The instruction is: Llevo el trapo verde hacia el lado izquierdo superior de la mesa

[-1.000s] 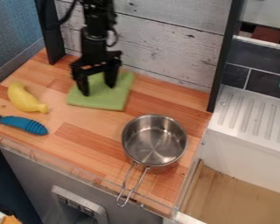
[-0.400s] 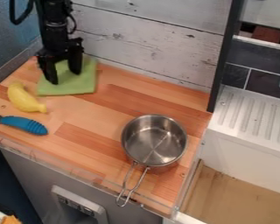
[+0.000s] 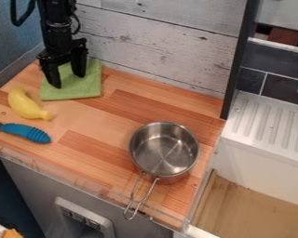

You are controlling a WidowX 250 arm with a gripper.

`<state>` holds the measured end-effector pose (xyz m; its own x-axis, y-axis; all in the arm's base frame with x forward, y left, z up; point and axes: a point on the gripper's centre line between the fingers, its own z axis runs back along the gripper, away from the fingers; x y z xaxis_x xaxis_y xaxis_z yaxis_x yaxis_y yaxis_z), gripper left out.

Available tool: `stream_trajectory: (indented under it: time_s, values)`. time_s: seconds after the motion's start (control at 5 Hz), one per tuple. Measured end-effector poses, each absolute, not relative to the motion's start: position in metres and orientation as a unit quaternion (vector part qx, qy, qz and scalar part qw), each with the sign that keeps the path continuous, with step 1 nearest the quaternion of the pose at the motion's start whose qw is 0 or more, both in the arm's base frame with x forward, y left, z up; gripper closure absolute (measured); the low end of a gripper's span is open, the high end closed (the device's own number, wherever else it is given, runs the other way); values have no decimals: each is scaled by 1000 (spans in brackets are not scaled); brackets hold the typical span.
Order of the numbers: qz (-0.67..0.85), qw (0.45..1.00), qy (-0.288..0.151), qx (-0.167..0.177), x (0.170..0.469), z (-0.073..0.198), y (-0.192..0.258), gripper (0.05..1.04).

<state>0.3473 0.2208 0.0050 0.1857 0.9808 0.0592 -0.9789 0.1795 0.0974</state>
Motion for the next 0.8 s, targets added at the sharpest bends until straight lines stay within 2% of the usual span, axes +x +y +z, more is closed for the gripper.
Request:
stream_trajectory:
  time_s: [0.2,0.6,0.8]
  values:
    - [639,767,0,50,343,20,217,83]
    - [634,772,-46,5,353,68,209,83]
    - [635,769,-73,7,347,89,208,83]
